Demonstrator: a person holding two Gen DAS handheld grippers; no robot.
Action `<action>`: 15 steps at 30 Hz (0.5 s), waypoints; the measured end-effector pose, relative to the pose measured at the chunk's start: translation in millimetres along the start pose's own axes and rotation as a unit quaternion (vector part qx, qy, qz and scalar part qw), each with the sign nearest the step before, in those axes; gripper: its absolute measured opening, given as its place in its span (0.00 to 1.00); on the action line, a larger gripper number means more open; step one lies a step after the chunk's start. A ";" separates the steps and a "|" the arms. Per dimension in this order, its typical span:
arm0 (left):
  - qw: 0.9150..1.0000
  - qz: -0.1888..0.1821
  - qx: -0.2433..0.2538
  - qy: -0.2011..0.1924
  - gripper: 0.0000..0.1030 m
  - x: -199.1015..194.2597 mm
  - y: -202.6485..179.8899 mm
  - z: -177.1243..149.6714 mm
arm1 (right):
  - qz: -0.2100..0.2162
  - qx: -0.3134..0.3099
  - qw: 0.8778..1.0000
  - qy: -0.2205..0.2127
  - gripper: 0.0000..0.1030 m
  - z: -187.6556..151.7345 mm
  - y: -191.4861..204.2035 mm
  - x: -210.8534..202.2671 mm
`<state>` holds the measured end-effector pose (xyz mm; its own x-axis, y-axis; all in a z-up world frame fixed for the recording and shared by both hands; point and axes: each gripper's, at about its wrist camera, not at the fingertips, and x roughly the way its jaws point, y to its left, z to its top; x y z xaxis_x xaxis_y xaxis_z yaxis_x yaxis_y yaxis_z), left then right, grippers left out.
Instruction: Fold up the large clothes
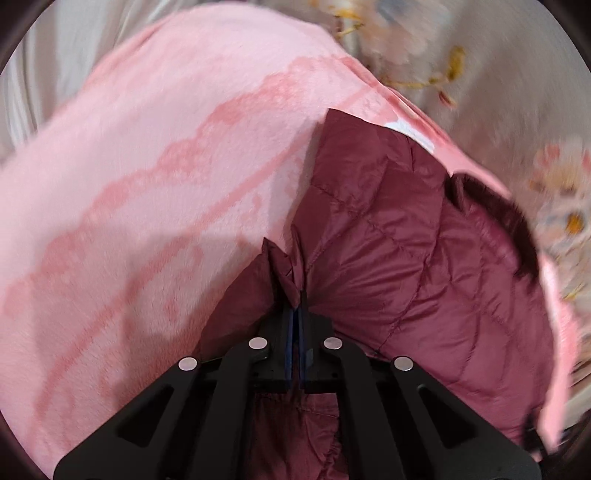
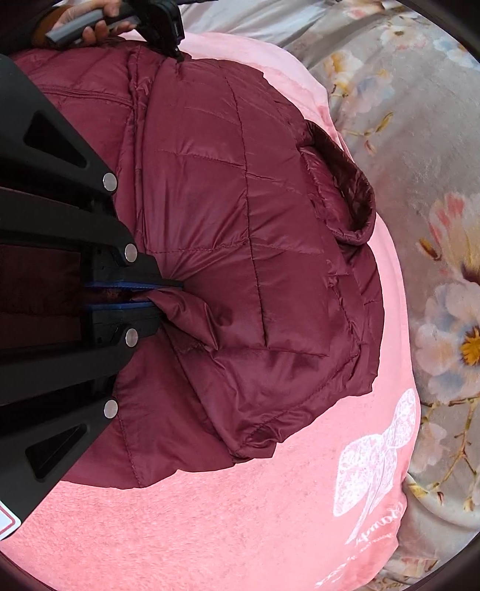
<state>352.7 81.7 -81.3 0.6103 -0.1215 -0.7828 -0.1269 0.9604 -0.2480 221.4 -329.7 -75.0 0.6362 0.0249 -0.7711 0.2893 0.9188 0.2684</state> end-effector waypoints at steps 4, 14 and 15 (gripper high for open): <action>0.996 0.055 0.071 -0.010 0.04 -16.4 -16.9 -2.4 | -0.011 0.014 1.000 -0.006 0.21 1.5 -6.0 -21.3; 0.986 -0.014 0.160 -0.035 0.06 -73.1 -110.7 15.8 | 0.026 -0.068 0.996 -0.045 0.17 28.3 76.9 -52.1; 0.986 -0.021 0.165 -0.013 0.07 -58.2 -123.5 14.3 | 0.035 -0.077 0.996 -0.032 0.16 28.0 89.0 -38.6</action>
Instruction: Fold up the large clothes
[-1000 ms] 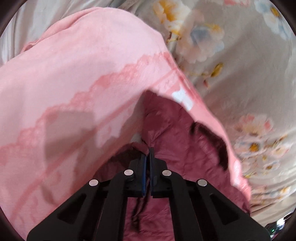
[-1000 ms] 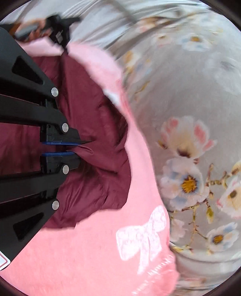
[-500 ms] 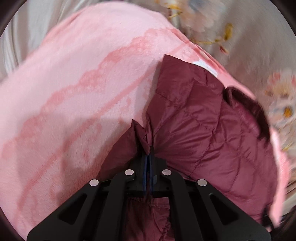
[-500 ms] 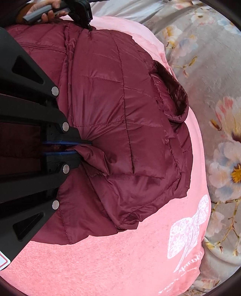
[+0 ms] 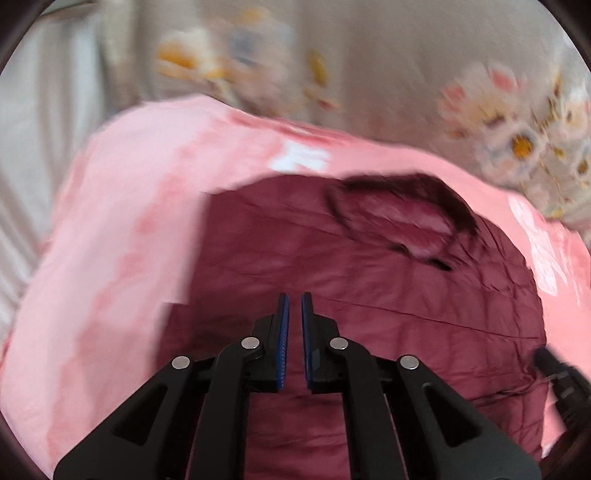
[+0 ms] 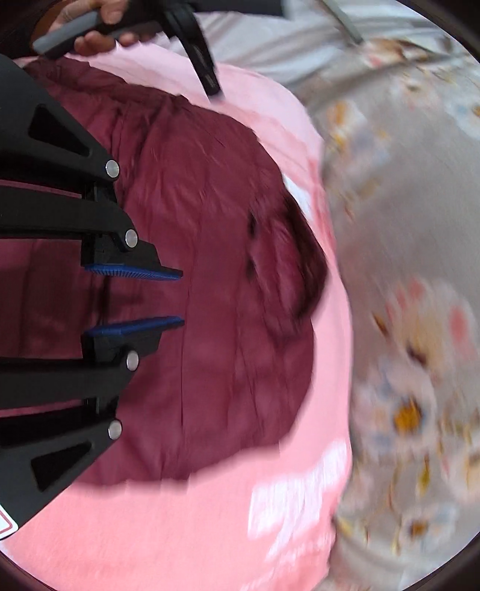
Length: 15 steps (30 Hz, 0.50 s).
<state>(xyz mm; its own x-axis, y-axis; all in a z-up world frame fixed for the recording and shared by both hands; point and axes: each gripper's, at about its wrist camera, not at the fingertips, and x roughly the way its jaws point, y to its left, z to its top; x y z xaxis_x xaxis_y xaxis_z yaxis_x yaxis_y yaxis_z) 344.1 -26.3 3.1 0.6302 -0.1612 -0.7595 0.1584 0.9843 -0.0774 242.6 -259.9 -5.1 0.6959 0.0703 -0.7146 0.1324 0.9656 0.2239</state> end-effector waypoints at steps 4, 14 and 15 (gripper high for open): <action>0.997 -0.009 0.009 0.072 0.08 50.9 -18.6 -18.4 | 0.016 -0.017 0.999 0.043 0.15 -14.1 24.9 37.1; 0.998 0.022 0.047 0.038 0.08 55.4 -26.0 -56.3 | 0.010 -0.037 0.997 0.062 0.12 -50.2 30.4 54.3; 0.998 0.027 0.051 0.032 0.08 54.9 -27.6 -57.6 | 0.009 -0.038 0.997 0.059 0.12 -51.2 31.1 54.7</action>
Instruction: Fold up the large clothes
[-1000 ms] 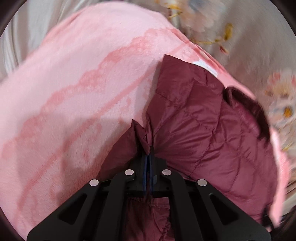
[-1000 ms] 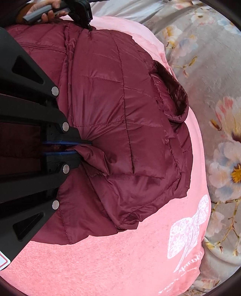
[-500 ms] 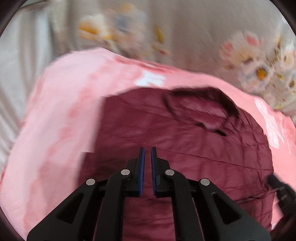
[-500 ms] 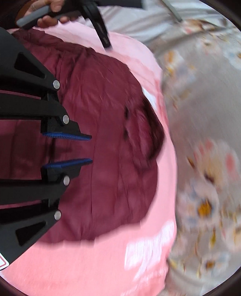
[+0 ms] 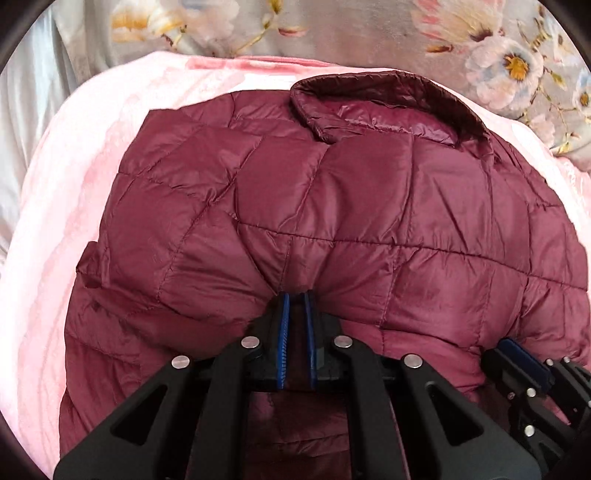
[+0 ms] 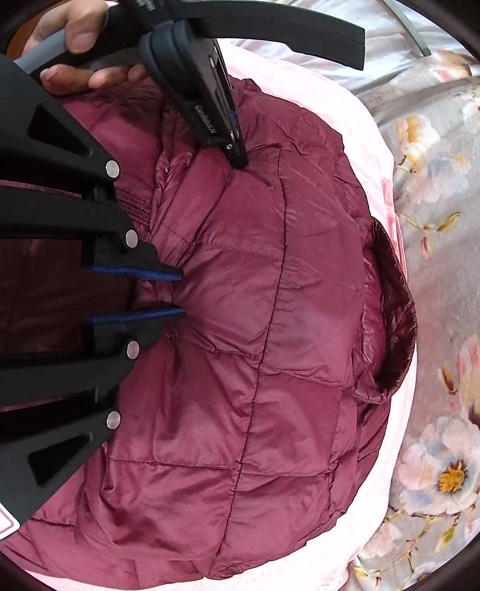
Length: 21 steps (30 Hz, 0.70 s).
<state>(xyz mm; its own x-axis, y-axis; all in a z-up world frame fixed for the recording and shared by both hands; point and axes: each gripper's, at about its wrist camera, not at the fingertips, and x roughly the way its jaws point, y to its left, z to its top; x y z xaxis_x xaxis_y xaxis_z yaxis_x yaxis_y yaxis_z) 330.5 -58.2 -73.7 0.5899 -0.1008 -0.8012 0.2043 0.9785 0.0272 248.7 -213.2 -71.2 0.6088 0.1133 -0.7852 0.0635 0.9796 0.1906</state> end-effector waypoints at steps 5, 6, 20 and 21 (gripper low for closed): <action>0.999 0.034 0.022 -0.033 0.08 -3.9 -10.4 -12.0 | -0.013 -0.010 1.000 -0.011 0.11 -2.9 4.7 1.0; 0.998 0.038 0.025 -0.034 0.07 -4.0 -11.4 -12.2 | -0.015 -0.012 1.000 -0.011 0.11 -0.9 5.1 2.0; 0.997 -0.057 -0.041 -0.043 0.17 -44.6 11.5 25.1 | -0.085 0.041 0.995 -0.019 0.11 -4.5 -57.4 -25.8; 0.997 -0.049 -0.033 -0.039 0.19 -40.0 7.8 30.2 | -0.091 0.034 0.995 -0.019 0.12 -4.5 -54.8 -24.2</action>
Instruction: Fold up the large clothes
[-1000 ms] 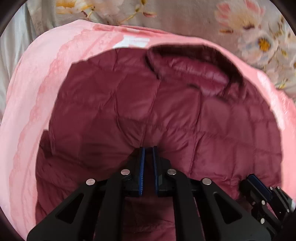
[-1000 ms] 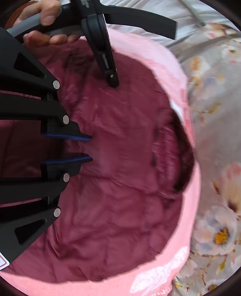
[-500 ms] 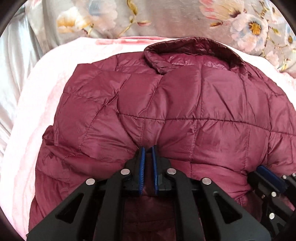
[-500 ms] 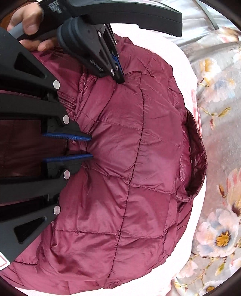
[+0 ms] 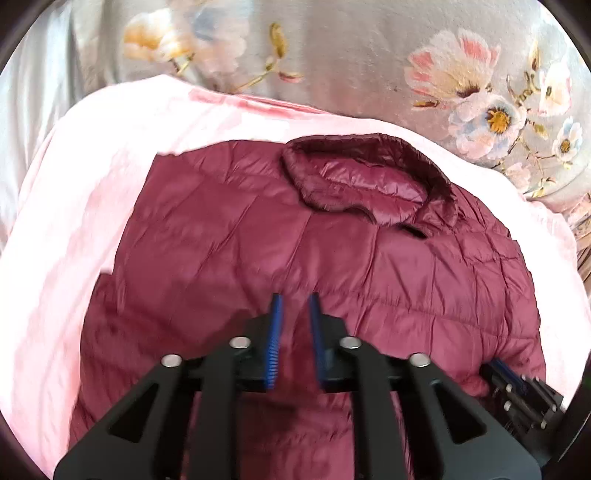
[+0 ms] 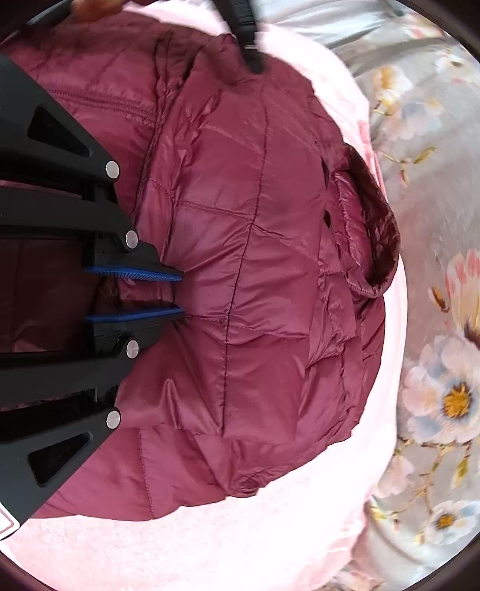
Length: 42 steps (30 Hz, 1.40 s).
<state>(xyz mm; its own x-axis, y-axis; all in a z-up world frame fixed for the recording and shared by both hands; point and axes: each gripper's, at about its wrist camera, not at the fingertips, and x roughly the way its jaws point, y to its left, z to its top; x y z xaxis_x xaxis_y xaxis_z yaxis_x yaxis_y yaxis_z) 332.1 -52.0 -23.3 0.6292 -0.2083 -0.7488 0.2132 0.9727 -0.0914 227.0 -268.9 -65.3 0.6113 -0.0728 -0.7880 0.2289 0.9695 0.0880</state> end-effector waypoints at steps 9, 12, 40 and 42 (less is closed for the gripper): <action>0.997 0.010 0.005 0.070 0.21 43.5 1.5 -3.7 | 0.029 -0.006 0.999 0.025 0.19 10.5 -0.5 -4.4; 0.996 -0.050 -0.037 0.070 0.21 34.1 12.9 18.9 | 0.089 0.030 0.995 -0.012 0.22 41.7 -5.8 -21.5; 0.970 -0.144 -0.152 0.120 0.44 131.6 31.0 89.5 | 0.196 0.099 0.974 0.061 0.49 156.3 19.3 112.3; 0.972 -0.139 -0.146 0.118 0.24 132.3 27.6 89.2 | 0.204 0.110 0.971 0.056 0.32 151.0 16.8 113.6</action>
<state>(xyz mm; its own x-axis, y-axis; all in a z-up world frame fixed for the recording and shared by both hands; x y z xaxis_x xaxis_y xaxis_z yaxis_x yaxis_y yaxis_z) 488.0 -61.9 -66.4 0.3807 -0.4712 -0.7956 0.1081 0.8772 -0.4678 414.7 -296.2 -61.3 0.6022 0.3453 -0.7198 0.1486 0.8374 0.5260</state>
